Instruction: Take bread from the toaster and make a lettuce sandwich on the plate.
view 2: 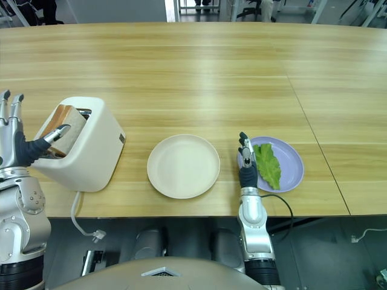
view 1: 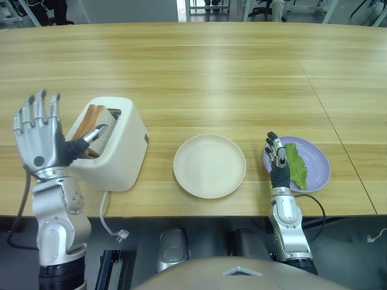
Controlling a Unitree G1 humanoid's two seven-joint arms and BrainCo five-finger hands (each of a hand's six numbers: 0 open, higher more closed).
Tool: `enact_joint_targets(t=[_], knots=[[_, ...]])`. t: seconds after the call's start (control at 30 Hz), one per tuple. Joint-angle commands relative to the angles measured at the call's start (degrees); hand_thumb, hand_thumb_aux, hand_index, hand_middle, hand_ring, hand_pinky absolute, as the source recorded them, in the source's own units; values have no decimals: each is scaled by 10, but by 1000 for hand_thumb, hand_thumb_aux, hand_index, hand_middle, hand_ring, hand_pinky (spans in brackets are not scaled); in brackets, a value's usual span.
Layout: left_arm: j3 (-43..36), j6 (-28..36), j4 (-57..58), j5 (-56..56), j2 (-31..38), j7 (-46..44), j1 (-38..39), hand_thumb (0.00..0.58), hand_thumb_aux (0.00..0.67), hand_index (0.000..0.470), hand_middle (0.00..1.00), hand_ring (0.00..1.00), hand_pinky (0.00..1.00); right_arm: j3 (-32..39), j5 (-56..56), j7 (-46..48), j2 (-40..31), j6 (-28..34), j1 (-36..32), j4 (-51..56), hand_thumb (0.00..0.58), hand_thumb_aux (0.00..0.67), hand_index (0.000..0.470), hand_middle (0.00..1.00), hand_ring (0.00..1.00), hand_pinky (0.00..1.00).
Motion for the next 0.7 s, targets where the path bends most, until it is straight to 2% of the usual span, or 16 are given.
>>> enact_joint_targets(t=[0.03,0.23,0.7], knots=[[21,17,7,-2,16,-16,2,0,0,0,0,0,0,-7,2,-2,-1,10,7,-13,0,0,0,0,0,0],[34,30,28,-13,29,-25,8,0,0,0,0,0,0,-13,2,-2,-2,10,11,-16,0,0,0,0,0,0],[-32,36,62,-14,22,-45,15,0,0,0,0,0,0,-25,6,2,-4,16,24,-37,0,0,0,0,0,0]])
